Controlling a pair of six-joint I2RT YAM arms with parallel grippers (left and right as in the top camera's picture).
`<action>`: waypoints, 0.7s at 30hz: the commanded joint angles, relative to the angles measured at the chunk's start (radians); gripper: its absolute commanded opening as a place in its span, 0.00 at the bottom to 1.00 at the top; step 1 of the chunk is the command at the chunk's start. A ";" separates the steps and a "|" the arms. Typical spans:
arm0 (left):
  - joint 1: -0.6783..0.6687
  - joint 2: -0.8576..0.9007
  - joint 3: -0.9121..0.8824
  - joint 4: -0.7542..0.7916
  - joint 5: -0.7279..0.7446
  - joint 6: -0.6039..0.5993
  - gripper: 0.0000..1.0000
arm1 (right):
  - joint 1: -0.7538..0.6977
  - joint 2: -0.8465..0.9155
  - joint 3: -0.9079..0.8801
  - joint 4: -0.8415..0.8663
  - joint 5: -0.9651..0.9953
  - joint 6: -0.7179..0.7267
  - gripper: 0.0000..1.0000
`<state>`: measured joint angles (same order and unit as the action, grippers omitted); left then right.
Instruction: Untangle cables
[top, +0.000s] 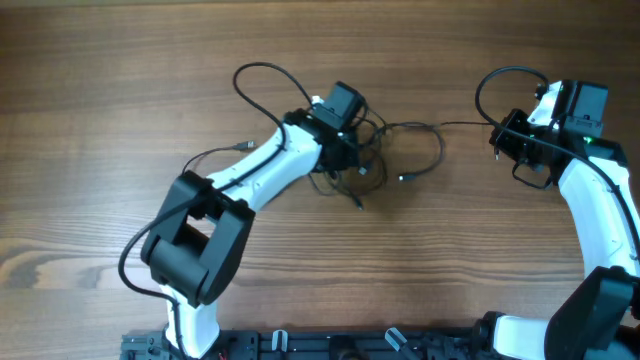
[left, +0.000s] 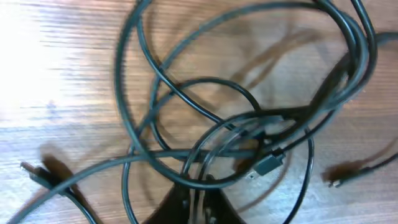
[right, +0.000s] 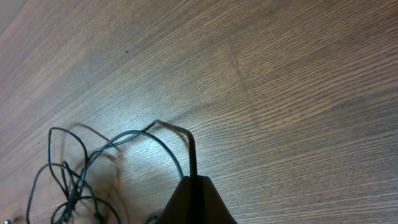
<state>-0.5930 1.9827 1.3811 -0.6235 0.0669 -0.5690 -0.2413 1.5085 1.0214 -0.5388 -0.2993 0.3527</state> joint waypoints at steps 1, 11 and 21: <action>0.035 0.010 0.010 0.019 0.100 0.015 0.61 | 0.003 -0.009 0.000 0.002 -0.016 -0.017 0.04; 0.040 0.012 0.010 0.113 0.115 -0.057 0.53 | 0.003 -0.009 0.000 0.003 -0.017 -0.017 0.04; 0.039 0.068 0.010 0.138 0.055 -0.124 0.36 | 0.003 -0.009 0.000 0.002 -0.017 -0.017 0.04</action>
<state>-0.5503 2.0003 1.3811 -0.4847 0.1467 -0.6678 -0.2413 1.5085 1.0214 -0.5388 -0.2993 0.3527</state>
